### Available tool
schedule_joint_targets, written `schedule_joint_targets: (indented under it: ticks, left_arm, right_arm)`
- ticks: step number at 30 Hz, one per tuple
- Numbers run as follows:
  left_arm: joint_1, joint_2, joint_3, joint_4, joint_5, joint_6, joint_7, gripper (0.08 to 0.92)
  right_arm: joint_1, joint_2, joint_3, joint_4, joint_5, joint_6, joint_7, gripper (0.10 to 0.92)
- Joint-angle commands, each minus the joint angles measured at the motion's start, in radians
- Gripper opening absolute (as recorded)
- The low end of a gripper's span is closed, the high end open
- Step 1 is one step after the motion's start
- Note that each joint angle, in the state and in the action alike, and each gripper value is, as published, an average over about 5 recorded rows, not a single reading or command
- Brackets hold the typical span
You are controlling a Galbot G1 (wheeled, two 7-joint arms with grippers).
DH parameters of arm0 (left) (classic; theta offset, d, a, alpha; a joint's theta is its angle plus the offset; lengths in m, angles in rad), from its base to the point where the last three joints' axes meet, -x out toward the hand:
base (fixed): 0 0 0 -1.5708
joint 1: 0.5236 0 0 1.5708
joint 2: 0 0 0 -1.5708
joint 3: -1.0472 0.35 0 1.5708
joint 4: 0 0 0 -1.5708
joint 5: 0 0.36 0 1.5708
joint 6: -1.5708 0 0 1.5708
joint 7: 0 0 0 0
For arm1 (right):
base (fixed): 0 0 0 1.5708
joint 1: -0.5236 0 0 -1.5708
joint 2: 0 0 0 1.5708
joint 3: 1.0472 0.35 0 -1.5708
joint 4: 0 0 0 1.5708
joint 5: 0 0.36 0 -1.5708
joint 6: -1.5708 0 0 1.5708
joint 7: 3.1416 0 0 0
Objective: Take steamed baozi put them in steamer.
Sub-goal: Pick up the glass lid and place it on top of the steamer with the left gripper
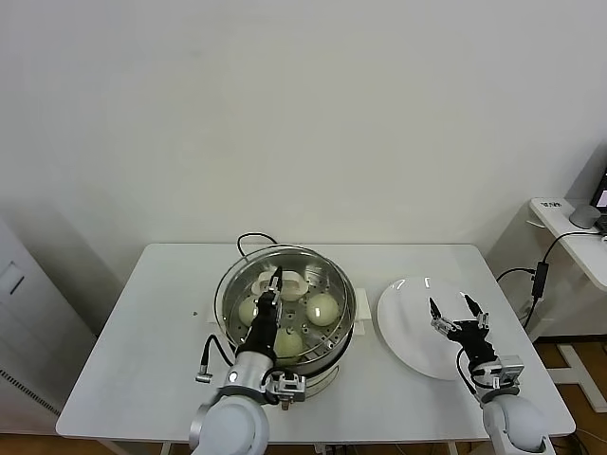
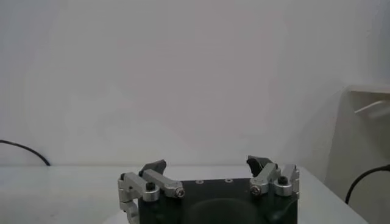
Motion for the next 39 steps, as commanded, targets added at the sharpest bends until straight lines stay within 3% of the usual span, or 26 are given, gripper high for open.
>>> schedule_joint_targets:
  ticks: [1, 31, 39]
  left_arm:
    - [-0.009, -0.013, 0.017, 0.015, 0.007, -0.001, 0.001, 0.103]
    - [-0.024, -0.025, 0.019, 0.083, -0.004, -0.013, -0.012, 0.103]
    - [0.003, -0.01, 0.018, 0.04, -0.094, 0.0, -0.039, 0.127]
  right_arm:
    - [-0.002, 0.0, 0.002, 0.001, 0.0, 0.002, -0.001, 0.823]
    - [-0.007, 0.005, 0.015, -0.01, -0.001, 0.007, -0.007, 0.823]
    - [-0.005, 0.006, 0.017, -0.012, -0.001, 0.007, -0.008, 0.823]
